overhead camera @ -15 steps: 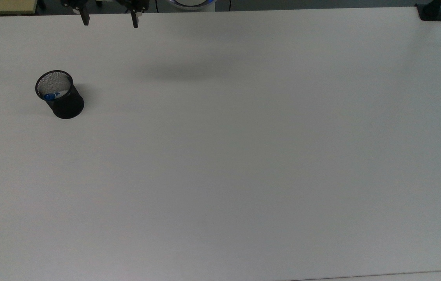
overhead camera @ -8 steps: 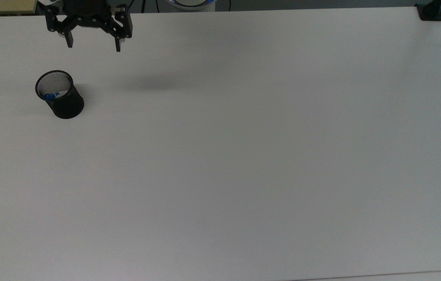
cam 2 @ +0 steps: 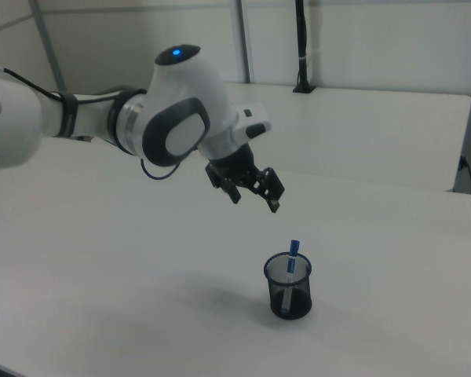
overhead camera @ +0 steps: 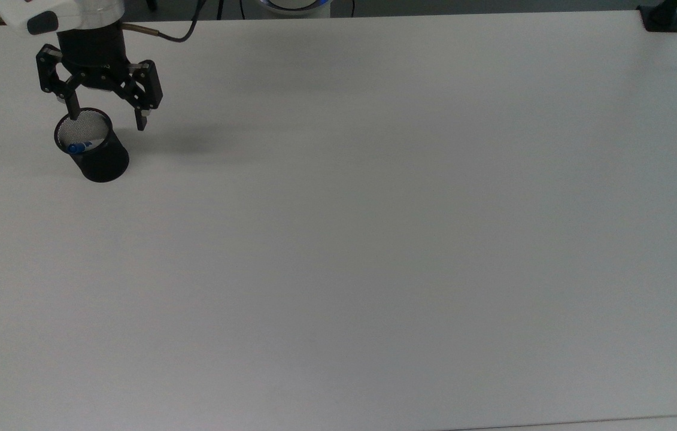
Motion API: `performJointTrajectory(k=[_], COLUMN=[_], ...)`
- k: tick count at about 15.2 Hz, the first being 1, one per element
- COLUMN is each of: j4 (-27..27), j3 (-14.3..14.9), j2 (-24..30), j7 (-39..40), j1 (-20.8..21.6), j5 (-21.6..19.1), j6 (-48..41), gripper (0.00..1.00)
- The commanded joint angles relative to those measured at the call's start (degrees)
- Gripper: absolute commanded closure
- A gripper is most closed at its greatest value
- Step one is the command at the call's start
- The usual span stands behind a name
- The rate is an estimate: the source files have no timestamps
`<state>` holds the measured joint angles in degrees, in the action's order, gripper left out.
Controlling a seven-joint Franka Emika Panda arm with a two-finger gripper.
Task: Remove the marker
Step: 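Move the open gripper down over the black mesh pen cup to the marker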
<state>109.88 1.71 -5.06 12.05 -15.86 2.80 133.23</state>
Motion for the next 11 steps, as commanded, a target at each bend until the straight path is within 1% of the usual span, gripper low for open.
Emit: performJointTrajectory(k=[1, 2, 5, 7, 8, 11], j4=[1.7, 1.7, 1.7, 1.7, 1.7, 1.7], j3=[0.7, 0.7, 0.7, 0.7, 0.7, 0.8], j2=[-1.6, -2.1, -3.1, -4.2, -4.8, -5.9], j7=[1.1, 1.1, 1.2, 1.2, 1.2, 1.3], j1=[-0.8, -1.2, -2.3, -2.6, -2.9, -3.6], j5=[-2.8, -2.8, -2.8, -2.8, -2.9, -2.5], j6=[6.1, 6.5, 6.7, 8.7, 9.7, 11.2], gripper=[0.03, 0.07, 0.13, 0.19, 0.21, 0.22])
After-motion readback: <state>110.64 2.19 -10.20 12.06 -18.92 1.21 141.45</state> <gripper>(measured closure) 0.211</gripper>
